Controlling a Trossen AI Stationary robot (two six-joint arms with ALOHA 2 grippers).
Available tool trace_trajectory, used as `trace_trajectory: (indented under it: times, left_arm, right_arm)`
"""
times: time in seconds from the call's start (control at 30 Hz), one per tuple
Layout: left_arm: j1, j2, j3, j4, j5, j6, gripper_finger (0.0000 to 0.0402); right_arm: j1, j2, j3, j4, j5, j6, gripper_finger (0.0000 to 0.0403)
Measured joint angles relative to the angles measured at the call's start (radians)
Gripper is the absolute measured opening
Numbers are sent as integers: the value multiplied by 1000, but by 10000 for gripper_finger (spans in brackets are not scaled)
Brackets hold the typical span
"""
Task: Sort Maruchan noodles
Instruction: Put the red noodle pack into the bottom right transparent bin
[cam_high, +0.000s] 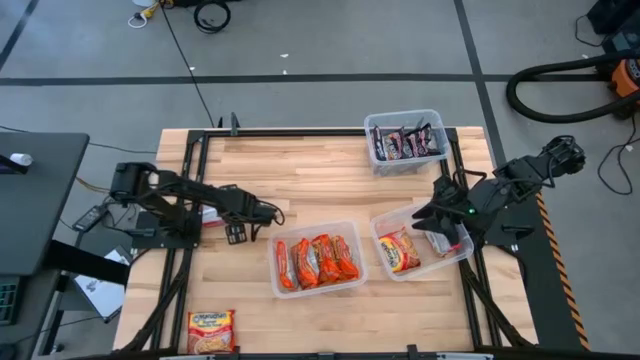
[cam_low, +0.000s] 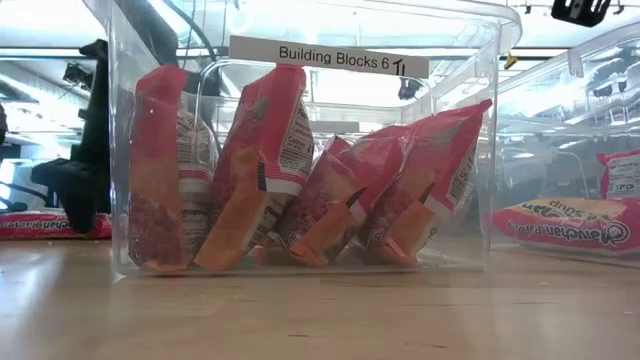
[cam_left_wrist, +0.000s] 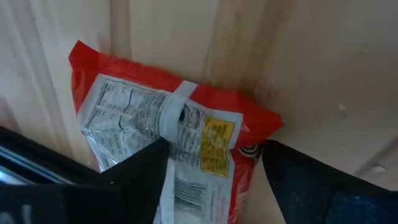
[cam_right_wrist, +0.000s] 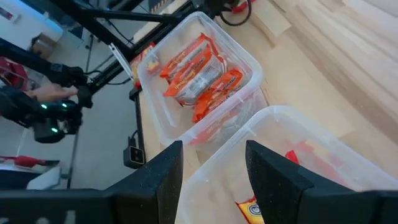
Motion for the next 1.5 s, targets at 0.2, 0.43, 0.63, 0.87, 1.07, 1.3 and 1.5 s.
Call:
trace_trajectory:
  times: [0.2, 0.43, 0.63, 0.87, 1.07, 1.3, 1.5]
  left_arm:
    - [-1, 38, 1, 34, -33, -131, 198]
    - [-1, 32, 67, -49, -19, -249, 80]
    - [-1, -87, 244, -168, -53, -292, 20]
    - [-8, -264, 530, -259, -27, -287, 20]
    - [-11, -382, 708, 47, 70, -208, 27]
    - [-14, -417, 723, 602, 290, -21, 22]
    - [-14, -362, 721, 880, 519, 50, 23]
  right_arm:
    - [0, -61, 0, 1, 0, -21, 180]
    - [-3, -133, 0, 57, 36, -132, 180]
    - [-3, -124, 0, 68, 62, -292, 180]
    - [-5, -82, 0, 160, 209, -471, 181]
    - [-76, -13, 0, 286, 195, -576, 201]
    - [-144, 94, 0, 508, 126, -756, 272]
    - [-197, 163, 0, 825, -69, -779, 328]
